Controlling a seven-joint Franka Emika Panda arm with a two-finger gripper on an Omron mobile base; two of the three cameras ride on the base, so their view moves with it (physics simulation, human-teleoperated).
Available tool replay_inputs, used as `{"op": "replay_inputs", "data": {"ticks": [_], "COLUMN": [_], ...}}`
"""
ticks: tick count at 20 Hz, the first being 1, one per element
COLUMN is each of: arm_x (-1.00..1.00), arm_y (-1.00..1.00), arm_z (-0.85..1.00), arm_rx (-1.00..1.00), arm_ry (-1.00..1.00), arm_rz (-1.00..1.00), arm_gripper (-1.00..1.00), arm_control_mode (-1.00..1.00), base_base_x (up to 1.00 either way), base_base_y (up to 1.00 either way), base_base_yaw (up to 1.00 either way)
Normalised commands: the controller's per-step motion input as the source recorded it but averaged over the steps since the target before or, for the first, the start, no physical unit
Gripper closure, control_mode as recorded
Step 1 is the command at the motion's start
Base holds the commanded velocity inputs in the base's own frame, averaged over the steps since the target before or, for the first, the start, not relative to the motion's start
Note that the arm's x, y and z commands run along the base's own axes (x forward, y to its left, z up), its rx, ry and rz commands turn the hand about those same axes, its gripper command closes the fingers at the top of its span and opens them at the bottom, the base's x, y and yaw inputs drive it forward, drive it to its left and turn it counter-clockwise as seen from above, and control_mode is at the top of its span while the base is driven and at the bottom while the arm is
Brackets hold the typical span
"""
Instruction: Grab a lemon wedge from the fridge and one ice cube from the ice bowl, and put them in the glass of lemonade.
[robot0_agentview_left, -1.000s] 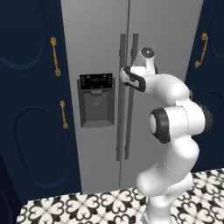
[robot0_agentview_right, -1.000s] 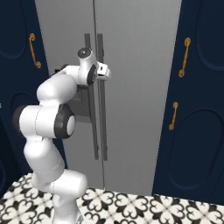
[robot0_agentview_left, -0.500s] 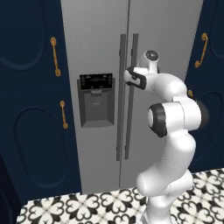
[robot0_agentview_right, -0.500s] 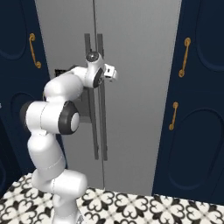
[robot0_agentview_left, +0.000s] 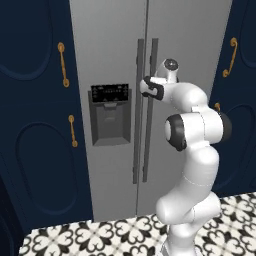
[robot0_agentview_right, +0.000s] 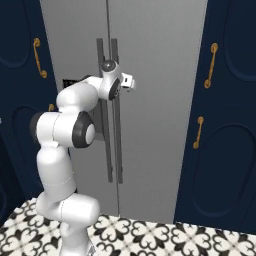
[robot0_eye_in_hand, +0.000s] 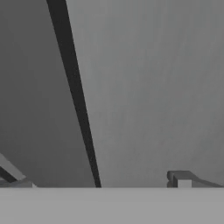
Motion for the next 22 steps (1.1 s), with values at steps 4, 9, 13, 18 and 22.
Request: {"op": "replay_inputs", "data": {"ticks": [4,9,13,18,22], "arm_x": [0.44,0.20,0.26,0.28,0.15], "arm_y": [0.06,0.00,-0.15,-0.47,-0.29], "arm_z": [-0.32,-0.40,-0.32,-0.12,-0.07], "arm_rx": [0.00,0.00,0.00,0.00,0.01], "arm_ry": [-0.01,-0.10,-0.11,-0.03,-0.01], "arm_rz": [0.00,0.00,0.00,0.00,0.00], "arm_gripper": [-1.00,-1.00,-1.00,-1.00,-1.00], "arm_control_mode": [-1.00,-1.00,-1.00,-1.00,-1.00], "base_base_x": [0.00,0.00,0.00,0.00,0.00], "base_base_y": [0.00,0.00,0.00,0.00,0.00], "base_base_yaw": [0.00,0.00,0.00,0.00,0.00]}}
